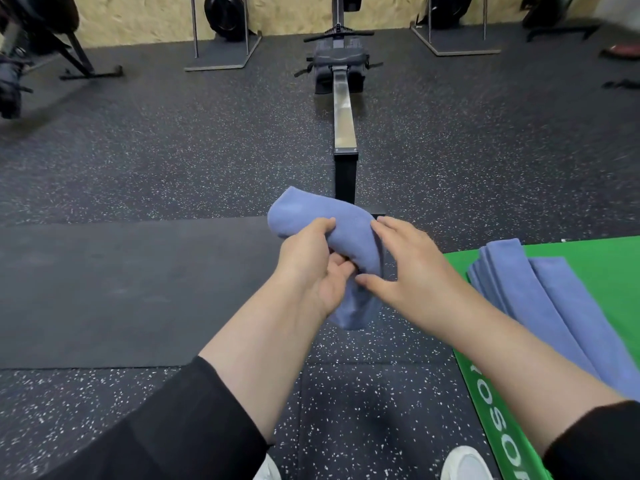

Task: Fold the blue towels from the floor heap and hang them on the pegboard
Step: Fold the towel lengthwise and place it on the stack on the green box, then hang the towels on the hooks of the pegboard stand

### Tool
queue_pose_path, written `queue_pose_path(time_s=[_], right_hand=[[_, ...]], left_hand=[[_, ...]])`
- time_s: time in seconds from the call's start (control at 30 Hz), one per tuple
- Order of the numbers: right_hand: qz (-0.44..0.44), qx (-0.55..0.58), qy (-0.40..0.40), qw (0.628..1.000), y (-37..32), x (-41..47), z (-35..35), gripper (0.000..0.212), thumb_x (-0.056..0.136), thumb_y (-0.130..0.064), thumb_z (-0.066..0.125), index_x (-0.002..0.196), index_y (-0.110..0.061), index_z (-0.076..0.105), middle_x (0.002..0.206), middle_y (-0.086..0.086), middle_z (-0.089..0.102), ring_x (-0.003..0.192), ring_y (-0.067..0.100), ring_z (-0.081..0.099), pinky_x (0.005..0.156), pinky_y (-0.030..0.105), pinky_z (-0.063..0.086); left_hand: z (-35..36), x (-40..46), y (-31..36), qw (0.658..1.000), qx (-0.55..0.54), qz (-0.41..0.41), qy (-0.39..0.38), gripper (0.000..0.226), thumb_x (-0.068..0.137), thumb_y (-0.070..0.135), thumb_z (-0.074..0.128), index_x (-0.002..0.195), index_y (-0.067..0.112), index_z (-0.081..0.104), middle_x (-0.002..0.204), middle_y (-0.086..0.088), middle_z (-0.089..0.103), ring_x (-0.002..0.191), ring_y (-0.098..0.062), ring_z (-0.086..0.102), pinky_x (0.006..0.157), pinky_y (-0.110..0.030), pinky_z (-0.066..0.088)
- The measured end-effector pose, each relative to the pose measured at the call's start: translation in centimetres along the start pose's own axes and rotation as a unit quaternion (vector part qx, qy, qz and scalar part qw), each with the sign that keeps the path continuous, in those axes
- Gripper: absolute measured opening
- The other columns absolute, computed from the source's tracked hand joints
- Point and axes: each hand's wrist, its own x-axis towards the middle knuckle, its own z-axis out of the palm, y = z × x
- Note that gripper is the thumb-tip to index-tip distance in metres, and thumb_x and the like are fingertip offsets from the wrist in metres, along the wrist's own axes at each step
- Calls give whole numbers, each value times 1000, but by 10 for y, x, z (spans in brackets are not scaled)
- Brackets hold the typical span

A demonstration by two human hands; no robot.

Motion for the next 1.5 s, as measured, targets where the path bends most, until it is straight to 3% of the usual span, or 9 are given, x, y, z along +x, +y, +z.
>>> queue_pose_path(time_s=[0.23,0.4,0.5,0.6,0.7,0.87,1.03,1.4,1.5], right_hand=[[53,-7,127,990,-7,-14,-9,57,90,-22,65,144,-16,47,140,6,56,126,29,51,99,38,42],[87,-20,183,979,-2,-30,-40,24,93,-22,56,115,-25,65,104,5,73,98,34,62,75,40,45],[125,-62,176,974,3,-50,-62,17,93,-28,55,104,-23,67,91,6,72,92,34,62,70,41,45],[143,-93,161,972,12,-81,-80,20,91,-30,57,105,-22,69,94,6,74,95,33,63,74,41,47],[156,-111,147,970,25,-124,-95,18,90,-28,58,102,-20,69,96,9,73,96,35,62,69,40,41],[192,-128,158,960,51,-199,-131,18,90,-28,56,101,-19,68,96,12,73,93,39,62,66,41,39],[227,-142,189,945,78,-275,-169,17,91,-30,53,98,-19,64,91,12,71,89,40,62,67,43,47],[316,-125,287,896,168,-427,-226,19,94,-25,58,111,-25,64,91,8,71,85,35,63,67,42,49],[333,-115,300,886,184,-451,-231,18,93,-20,57,109,-24,64,88,5,70,82,31,62,68,41,50]], left_hand=[[23,-29,-9,998,-18,-30,-54,37,107,16,41,133,-10,47,137,-25,59,128,-34,58,99,-40,46],[23,-54,-14,976,214,20,-26,49,103,48,50,97,1,62,77,-15,74,65,-24,73,52,-27,56],[23,-83,-30,863,455,217,-17,56,100,52,53,65,8,51,52,-6,58,51,-23,56,46,-25,42],[29,-97,-55,649,570,503,-19,22,89,43,66,98,23,64,92,5,65,87,-19,58,76,-38,48],[53,-103,-87,520,698,485,-90,73,83,45,69,149,28,42,148,3,47,135,-19,44,104,-46,40],[96,-122,-145,392,769,460,-207,64,88,24,59,149,26,41,150,4,49,136,-22,48,101,-43,44],[142,-159,-213,407,766,457,-198,16,90,13,51,104,18,58,100,-7,68,93,-35,65,64,-36,40],[240,-207,-357,386,731,477,-300,21,86,5,45,76,23,49,66,4,48,71,-32,53,59,-39,45],[253,-209,-386,391,722,467,-328,21,88,10,46,92,25,60,72,3,55,74,-32,57,61,-39,48]])
